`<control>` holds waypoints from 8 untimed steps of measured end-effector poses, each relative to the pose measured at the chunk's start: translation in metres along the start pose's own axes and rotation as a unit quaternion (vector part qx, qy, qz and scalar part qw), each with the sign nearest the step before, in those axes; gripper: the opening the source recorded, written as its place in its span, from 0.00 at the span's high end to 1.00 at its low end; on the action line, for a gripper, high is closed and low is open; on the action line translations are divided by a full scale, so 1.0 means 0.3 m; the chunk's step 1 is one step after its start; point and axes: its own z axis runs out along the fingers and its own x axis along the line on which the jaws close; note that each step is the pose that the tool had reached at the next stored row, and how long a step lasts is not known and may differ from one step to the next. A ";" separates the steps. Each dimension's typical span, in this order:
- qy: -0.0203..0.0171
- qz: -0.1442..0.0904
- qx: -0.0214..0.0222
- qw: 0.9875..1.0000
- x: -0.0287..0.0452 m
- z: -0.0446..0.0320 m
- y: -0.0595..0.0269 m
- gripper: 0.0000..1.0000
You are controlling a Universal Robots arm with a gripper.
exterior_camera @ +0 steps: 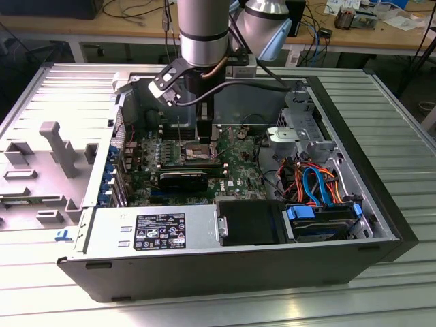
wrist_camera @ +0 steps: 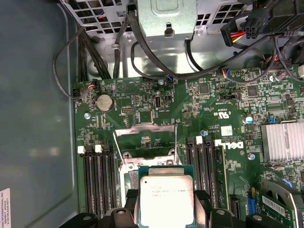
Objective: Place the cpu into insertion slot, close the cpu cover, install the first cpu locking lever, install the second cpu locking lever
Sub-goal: 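Place the cpu into insertion slot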
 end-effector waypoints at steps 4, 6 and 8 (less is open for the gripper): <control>0.000 0.000 0.000 1.000 0.000 0.002 -0.001 0.45; 0.000 0.000 0.000 1.000 0.000 0.003 -0.001 0.45; 0.000 0.000 0.000 1.000 0.000 0.005 -0.001 0.45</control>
